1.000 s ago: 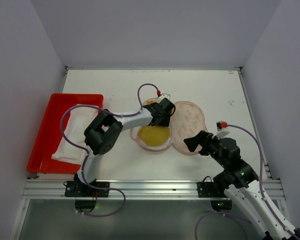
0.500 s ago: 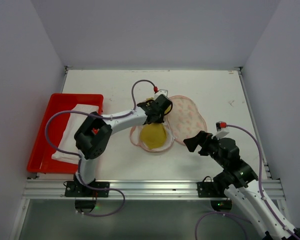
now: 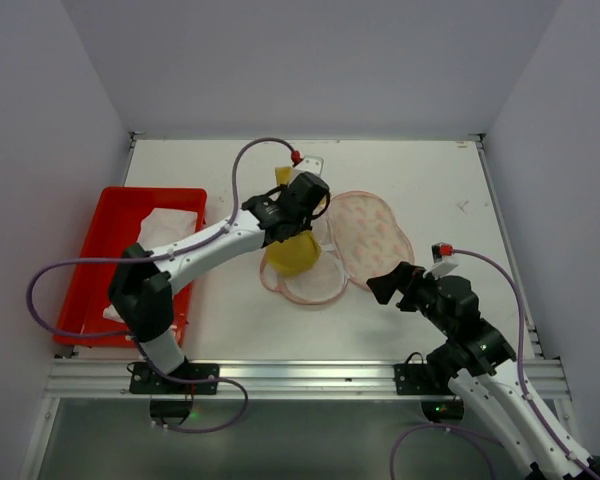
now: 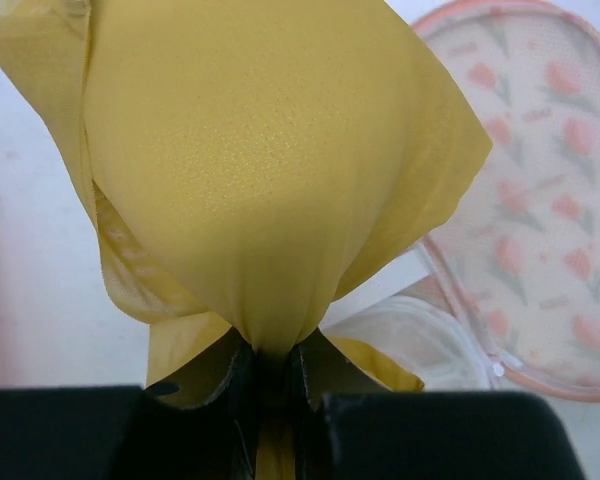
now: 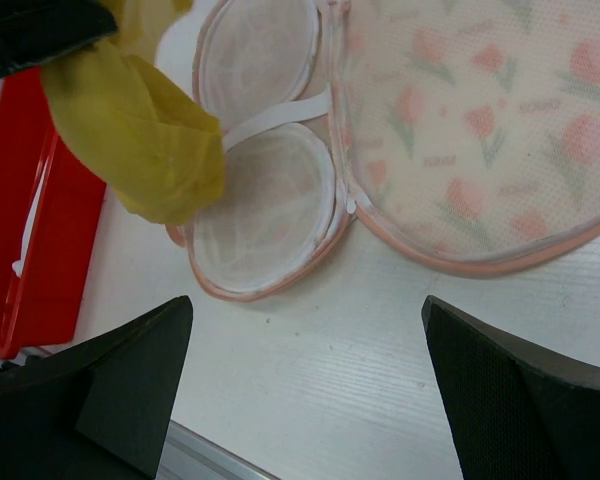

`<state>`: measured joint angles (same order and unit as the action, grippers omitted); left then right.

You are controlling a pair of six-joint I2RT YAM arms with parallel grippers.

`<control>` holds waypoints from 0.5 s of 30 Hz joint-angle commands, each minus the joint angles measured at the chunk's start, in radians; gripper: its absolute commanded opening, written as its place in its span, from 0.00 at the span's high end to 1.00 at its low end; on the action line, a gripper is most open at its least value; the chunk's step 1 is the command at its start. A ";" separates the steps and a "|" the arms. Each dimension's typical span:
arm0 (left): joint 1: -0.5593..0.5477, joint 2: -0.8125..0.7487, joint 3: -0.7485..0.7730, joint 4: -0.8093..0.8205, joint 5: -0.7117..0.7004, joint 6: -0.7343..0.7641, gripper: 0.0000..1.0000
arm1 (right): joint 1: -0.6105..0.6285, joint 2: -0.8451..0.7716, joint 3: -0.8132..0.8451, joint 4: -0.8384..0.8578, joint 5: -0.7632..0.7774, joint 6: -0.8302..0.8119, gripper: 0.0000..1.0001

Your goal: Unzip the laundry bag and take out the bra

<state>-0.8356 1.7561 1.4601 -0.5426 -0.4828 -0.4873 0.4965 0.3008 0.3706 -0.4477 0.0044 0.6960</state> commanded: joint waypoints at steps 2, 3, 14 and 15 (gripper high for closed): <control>0.027 -0.220 -0.001 -0.039 -0.189 0.137 0.93 | -0.001 0.004 0.008 0.035 -0.024 -0.003 0.01; 0.041 -0.249 -0.006 -0.051 -0.191 0.168 0.95 | -0.001 0.006 0.010 0.037 -0.027 -0.003 0.01; 0.432 -0.671 -0.286 0.050 -0.198 0.688 1.00 | 0.001 0.031 0.022 0.063 -0.052 -0.004 0.01; 0.467 -0.682 -0.314 0.056 -0.192 0.711 1.00 | -0.001 0.034 0.022 0.066 -0.056 -0.003 0.01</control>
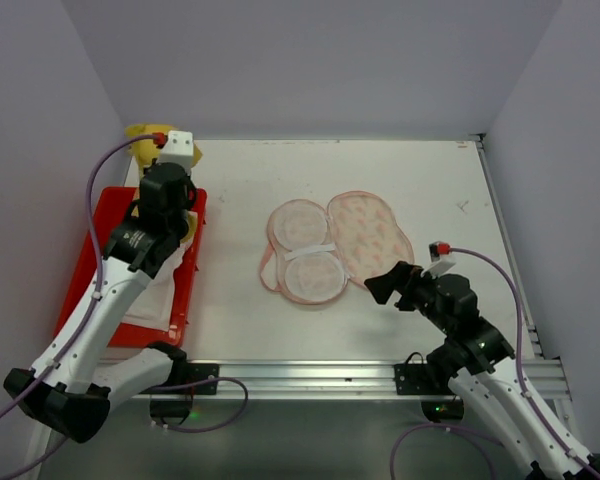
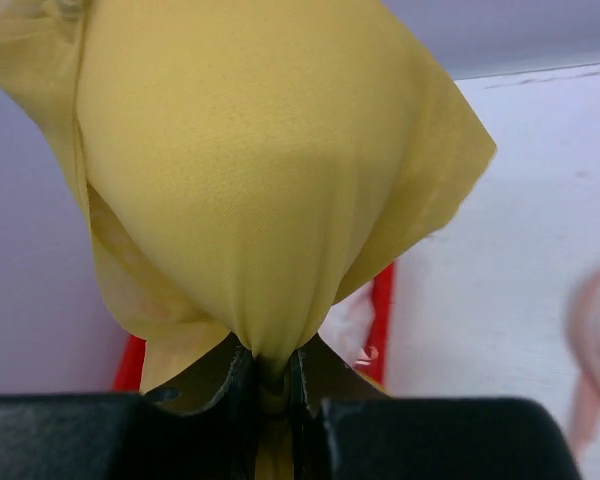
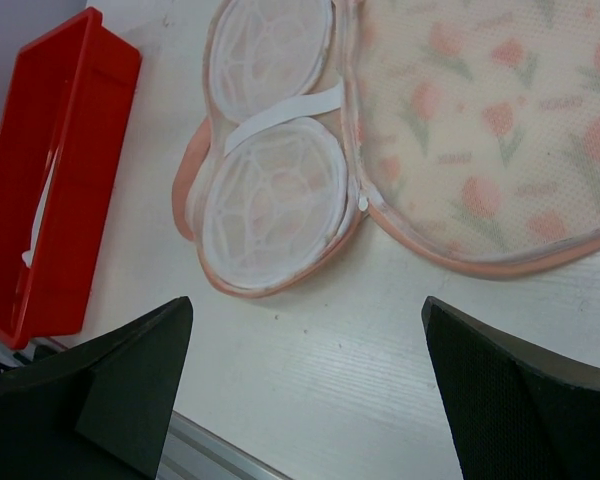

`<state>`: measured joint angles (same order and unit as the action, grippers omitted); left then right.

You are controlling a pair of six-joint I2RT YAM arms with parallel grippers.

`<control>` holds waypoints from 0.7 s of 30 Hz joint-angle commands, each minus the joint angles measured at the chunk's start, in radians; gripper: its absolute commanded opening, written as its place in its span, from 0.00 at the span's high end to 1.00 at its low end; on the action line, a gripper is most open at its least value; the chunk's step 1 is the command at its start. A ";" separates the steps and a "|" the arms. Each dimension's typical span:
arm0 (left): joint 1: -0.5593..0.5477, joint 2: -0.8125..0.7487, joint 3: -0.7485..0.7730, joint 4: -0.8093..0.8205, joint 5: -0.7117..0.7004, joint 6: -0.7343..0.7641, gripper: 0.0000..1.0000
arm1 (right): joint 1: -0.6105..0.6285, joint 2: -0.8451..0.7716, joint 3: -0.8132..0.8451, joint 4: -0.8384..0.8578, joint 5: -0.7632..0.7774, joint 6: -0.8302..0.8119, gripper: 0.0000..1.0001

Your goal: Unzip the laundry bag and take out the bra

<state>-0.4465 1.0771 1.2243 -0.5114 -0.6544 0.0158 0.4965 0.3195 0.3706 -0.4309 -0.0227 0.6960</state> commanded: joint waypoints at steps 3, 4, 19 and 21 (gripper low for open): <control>0.198 -0.040 -0.212 0.089 -0.054 0.275 1.00 | 0.001 0.035 0.028 0.058 -0.040 -0.010 0.01; 0.216 -0.048 -0.279 0.102 -0.091 0.286 1.00 | -0.001 0.047 0.036 0.058 -0.042 -0.015 0.01; 0.275 0.003 -0.326 0.172 -0.134 0.084 0.06 | -0.001 0.225 0.115 0.020 0.087 0.003 0.01; 0.275 -0.017 -0.287 0.120 -0.090 0.017 0.00 | -0.004 0.288 0.154 -0.009 0.133 0.020 0.01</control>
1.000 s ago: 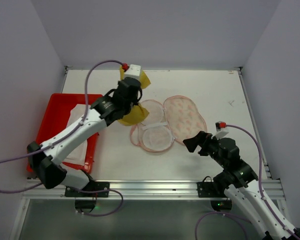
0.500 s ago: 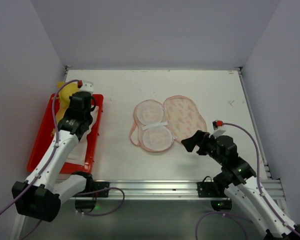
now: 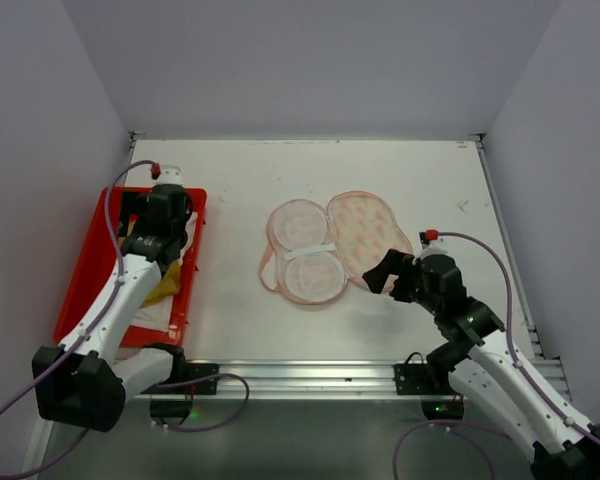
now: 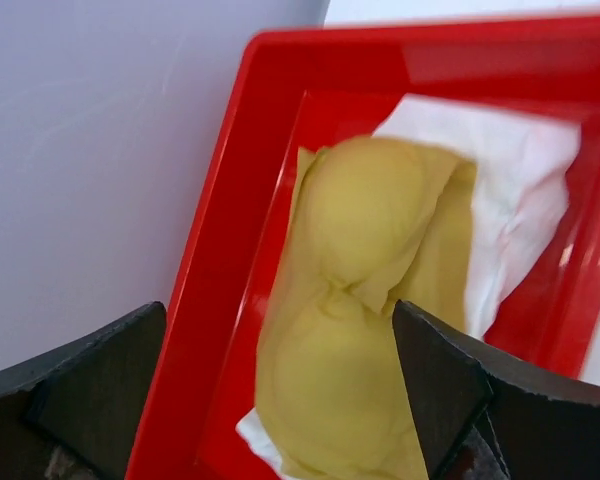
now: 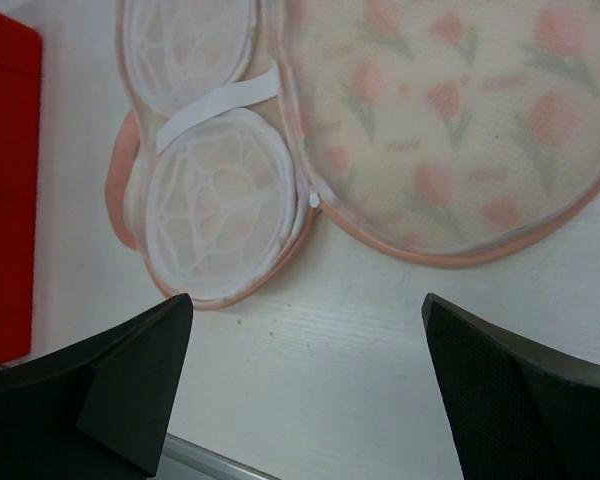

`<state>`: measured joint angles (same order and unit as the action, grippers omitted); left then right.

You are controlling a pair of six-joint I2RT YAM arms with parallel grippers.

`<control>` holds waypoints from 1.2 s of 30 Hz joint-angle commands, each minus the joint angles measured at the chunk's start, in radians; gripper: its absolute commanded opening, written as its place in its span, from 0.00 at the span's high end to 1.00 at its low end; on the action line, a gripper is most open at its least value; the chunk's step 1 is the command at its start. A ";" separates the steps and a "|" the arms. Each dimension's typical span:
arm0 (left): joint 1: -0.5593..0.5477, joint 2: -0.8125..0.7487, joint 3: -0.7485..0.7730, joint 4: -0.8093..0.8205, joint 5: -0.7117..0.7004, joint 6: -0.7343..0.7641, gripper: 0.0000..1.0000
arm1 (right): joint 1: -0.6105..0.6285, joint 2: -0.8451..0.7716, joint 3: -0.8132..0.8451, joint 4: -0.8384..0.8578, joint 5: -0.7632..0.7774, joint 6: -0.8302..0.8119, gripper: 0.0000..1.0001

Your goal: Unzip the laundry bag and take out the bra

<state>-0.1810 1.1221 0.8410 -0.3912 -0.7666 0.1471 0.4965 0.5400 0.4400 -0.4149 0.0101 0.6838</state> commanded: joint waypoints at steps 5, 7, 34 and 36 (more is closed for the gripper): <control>0.009 -0.130 0.197 -0.112 0.205 -0.297 0.00 | -0.050 0.331 0.250 -0.130 0.298 0.080 0.01; 0.008 -0.159 0.210 -0.132 0.292 -0.331 0.00 | -0.108 0.412 0.299 -0.128 0.313 0.088 0.01; 0.008 -0.380 -0.152 0.146 0.553 -0.359 0.00 | -0.458 1.315 0.854 -0.148 -0.102 -0.240 0.10; 0.008 -0.377 -0.154 0.143 0.553 -0.359 0.00 | -0.458 1.341 0.890 -0.180 -0.125 -0.253 0.11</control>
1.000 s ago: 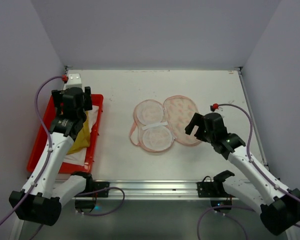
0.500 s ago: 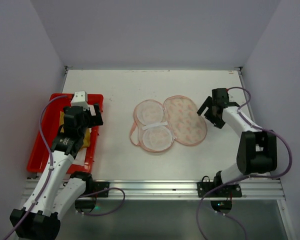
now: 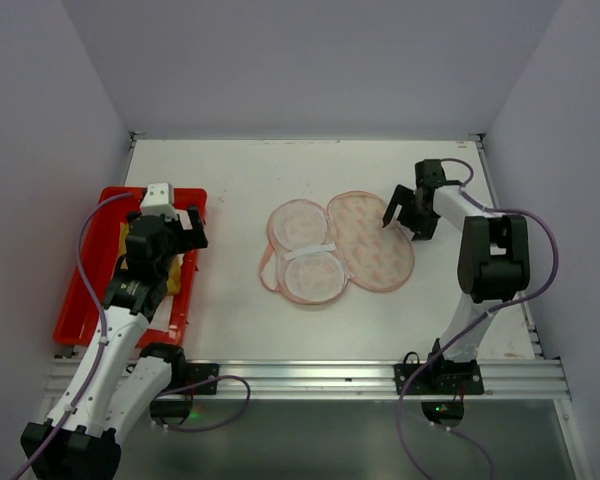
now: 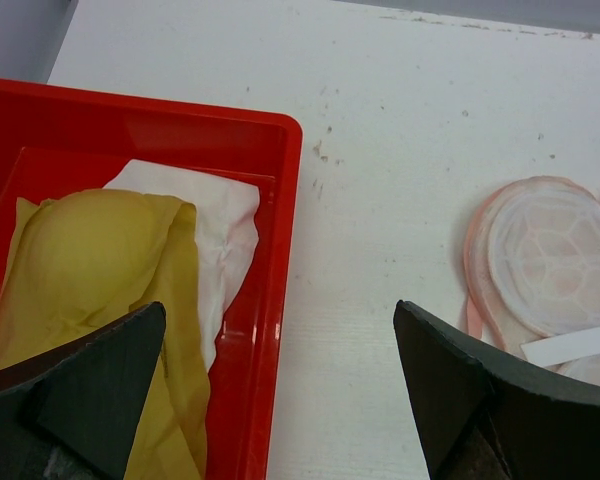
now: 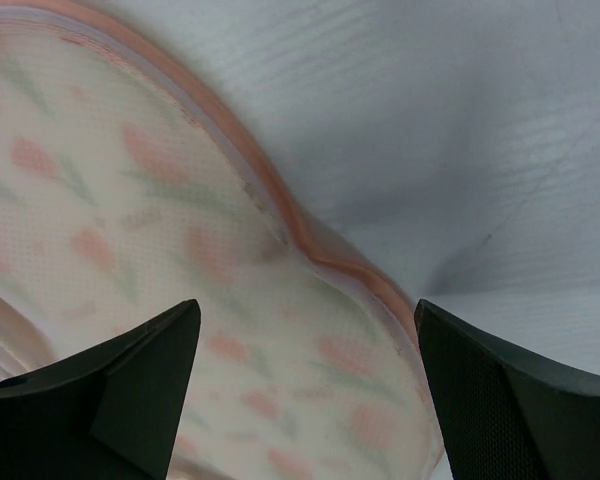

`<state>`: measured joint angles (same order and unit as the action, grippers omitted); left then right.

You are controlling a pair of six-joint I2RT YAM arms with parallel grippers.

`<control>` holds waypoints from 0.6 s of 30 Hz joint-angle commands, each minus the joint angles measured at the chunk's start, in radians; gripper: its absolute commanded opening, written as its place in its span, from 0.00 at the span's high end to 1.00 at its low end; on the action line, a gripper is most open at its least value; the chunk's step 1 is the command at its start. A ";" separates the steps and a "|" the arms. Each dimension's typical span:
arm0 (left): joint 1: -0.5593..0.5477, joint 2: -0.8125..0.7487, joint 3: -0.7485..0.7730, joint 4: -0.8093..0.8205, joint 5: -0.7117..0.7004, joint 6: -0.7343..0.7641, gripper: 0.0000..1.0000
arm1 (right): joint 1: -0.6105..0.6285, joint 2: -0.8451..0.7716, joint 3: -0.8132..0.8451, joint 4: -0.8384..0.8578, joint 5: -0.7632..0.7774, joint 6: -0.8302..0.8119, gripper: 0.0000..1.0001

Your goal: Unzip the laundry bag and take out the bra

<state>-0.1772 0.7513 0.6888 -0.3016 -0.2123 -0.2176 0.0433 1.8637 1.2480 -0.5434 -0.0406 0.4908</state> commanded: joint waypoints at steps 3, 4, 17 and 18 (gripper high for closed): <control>0.004 -0.004 -0.003 0.053 0.001 0.007 0.00 | -0.005 0.041 0.112 -0.090 -0.077 -0.061 0.10; 0.004 -0.004 -0.003 0.052 0.001 0.009 0.00 | -0.005 0.046 0.120 -0.098 -0.079 -0.061 0.10; 0.004 -0.004 -0.006 0.052 -0.001 0.014 0.00 | 0.141 -0.024 0.027 -0.017 -0.119 0.057 0.13; 0.004 -0.006 -0.006 0.052 -0.001 0.014 0.00 | 0.180 -0.027 -0.011 0.021 -0.114 0.071 0.12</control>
<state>-0.1772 0.7525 0.6888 -0.3004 -0.2123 -0.2173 0.1398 1.8885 1.2968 -0.5877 -0.1253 0.5049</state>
